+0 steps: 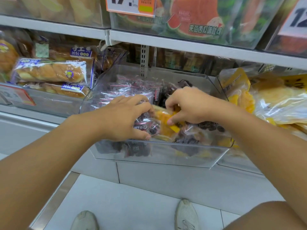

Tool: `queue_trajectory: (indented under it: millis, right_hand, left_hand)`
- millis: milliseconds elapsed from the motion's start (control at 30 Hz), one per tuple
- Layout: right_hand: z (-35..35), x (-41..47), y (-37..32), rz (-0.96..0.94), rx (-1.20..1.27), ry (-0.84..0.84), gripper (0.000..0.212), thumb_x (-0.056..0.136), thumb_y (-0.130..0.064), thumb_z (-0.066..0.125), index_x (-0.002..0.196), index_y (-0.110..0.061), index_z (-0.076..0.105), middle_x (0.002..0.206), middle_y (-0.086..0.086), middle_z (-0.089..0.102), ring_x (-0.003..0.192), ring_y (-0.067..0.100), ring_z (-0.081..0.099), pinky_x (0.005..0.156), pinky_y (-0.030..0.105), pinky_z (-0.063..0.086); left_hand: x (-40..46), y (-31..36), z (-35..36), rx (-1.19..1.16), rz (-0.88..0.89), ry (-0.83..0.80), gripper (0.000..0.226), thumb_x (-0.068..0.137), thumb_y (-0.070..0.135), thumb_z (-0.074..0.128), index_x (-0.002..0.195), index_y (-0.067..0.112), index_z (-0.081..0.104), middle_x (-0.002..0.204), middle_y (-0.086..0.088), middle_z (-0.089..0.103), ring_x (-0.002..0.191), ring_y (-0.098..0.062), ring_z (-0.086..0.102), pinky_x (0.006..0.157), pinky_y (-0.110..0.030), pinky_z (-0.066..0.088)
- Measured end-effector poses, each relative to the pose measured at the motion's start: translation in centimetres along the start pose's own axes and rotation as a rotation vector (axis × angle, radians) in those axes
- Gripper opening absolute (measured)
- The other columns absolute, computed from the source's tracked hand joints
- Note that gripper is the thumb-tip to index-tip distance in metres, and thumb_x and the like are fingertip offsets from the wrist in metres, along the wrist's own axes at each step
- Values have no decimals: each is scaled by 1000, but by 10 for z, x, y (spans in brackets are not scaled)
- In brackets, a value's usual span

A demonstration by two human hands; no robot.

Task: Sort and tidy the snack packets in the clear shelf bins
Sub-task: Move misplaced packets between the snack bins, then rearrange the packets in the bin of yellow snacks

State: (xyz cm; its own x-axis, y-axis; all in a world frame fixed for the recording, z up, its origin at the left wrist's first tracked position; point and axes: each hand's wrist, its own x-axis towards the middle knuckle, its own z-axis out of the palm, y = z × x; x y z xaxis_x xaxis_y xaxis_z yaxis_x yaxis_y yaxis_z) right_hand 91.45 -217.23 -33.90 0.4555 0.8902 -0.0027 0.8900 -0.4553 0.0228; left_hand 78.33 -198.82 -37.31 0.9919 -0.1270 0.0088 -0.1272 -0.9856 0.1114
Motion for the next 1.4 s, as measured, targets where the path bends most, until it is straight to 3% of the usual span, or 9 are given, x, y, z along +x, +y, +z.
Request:
queue_trajectory:
  millis: [200, 300, 400, 533, 633, 833, 1067, 1233, 1400]
  right_hand:
    - [-16, -8, 17, 21, 318, 301, 29, 78, -38, 83, 68, -16, 65, 65, -1, 63, 61, 12, 54, 61, 31, 44]
    - [-23, -10, 22, -1, 512, 463, 29, 80, -33, 82, 74, -10, 67, 70, 8, 69, 61, 22, 59, 61, 36, 50]
    - [-25, -9, 20, -50, 832, 538, 27, 85, -24, 78, 74, -6, 61, 69, 12, 66, 60, 15, 56, 56, 35, 51]
    - [-9, -2, 8, -88, 1160, 594, 21, 86, -17, 73, 75, -8, 57, 71, 10, 62, 64, 14, 55, 61, 30, 48]
    - [-2, 1, 1, -43, 1274, 592, 26, 80, -27, 73, 76, -8, 57, 74, 13, 60, 67, 21, 55, 65, 34, 47]
    - [-7, 2, -9, 165, 1429, 650, 23, 89, -22, 72, 73, -12, 58, 74, 9, 65, 59, 14, 59, 55, 26, 50]
    - [-4, -11, -5, 222, 1329, 555, 20, 92, -24, 70, 93, -4, 66, 78, 9, 63, 60, 14, 51, 55, 24, 43]
    - [-31, -41, 13, 62, 475, 423, 60, 62, -42, 90, 114, -22, 69, 99, -19, 66, 75, -11, 55, 74, 8, 39]
    - [-52, -63, 23, 39, 385, 398, 44, 52, -50, 94, 78, -25, 69, 77, -11, 69, 73, 4, 63, 69, 28, 49]
  left_hand:
    - [1, -3, 2, -19, 34, 40, 59, 80, 70, 64, 129, 43, 42, 125, 23, 36, 123, -10, 37, 112, -36, 23]
    - [3, -6, 4, 7, 30, 19, 69, 75, 81, 57, 132, 46, 39, 135, 21, 41, 131, -11, 35, 117, -41, 23]
    - [1, 0, 0, -387, 5, 139, 83, 67, 85, 62, 136, 46, 39, 142, 22, 50, 133, -7, 46, 115, -44, 36]
    - [1, 0, -9, -1008, -185, 461, 95, 49, 69, 85, 122, 29, 39, 121, 9, 67, 115, -4, 64, 102, -42, 51]
    - [1, 9, -12, -969, -176, 458, 104, 48, 60, 90, 133, 34, 36, 121, 12, 68, 113, -3, 65, 102, -39, 51]
    - [26, 40, -25, -1086, -130, 601, 70, 59, 14, 85, 122, 25, 58, 105, -6, 74, 94, -26, 73, 81, -53, 60]
    - [35, 49, -23, -1059, -145, 683, 63, 66, -1, 89, 116, 28, 63, 106, 5, 74, 98, -13, 72, 88, -46, 59]
    - [22, 47, -28, -1183, -60, 751, 57, 69, -7, 85, 111, 23, 59, 103, -3, 76, 96, -20, 74, 81, -42, 61]
    - [10, 65, -31, -1171, 53, 766, 54, 69, 1, 81, 110, 27, 58, 99, 10, 77, 95, -10, 74, 75, -24, 59]
